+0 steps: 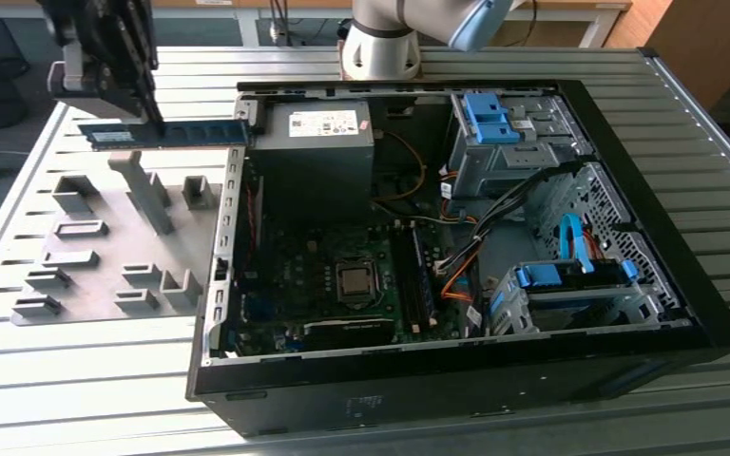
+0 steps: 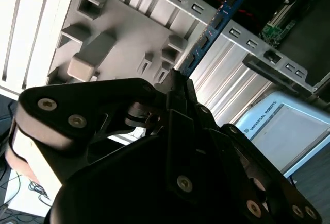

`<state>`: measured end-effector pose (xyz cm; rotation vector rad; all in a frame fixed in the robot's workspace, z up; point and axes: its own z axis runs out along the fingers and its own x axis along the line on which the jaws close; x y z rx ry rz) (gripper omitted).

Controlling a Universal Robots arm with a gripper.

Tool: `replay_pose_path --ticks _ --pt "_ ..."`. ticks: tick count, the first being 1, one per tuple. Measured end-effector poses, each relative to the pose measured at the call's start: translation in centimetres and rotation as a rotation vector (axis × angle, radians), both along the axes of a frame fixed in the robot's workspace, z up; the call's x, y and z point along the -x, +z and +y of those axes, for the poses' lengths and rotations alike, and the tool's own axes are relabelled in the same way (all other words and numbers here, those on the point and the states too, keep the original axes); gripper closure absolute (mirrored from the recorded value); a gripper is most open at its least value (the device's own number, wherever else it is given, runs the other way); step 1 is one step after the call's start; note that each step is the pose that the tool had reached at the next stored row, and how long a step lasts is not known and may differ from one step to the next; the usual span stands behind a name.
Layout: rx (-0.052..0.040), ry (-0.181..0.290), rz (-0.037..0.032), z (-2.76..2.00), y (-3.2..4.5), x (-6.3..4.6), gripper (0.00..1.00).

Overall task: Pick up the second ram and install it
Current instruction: 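Pick up the second ram and move it above second insertion slot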

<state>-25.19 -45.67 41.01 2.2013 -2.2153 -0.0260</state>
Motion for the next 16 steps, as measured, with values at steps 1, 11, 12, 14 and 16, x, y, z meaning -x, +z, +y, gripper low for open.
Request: replay_pose_path --ticks 1,11,12,14,16 --pt "0.0000 0.000 0.0000 0.00 0.00 -0.4 0.86" --pt "0.0000 0.000 0.0000 0.00 -0.11 -4.3 0.86" --pt "-0.0001 0.000 -0.0001 0.00 -0.13 -4.8 0.86" --pt "0.0000 0.000 0.0000 0.00 -0.14 -5.7 0.86" --pt "0.0001 0.000 0.0001 0.00 -0.16 -6.5 0.86"
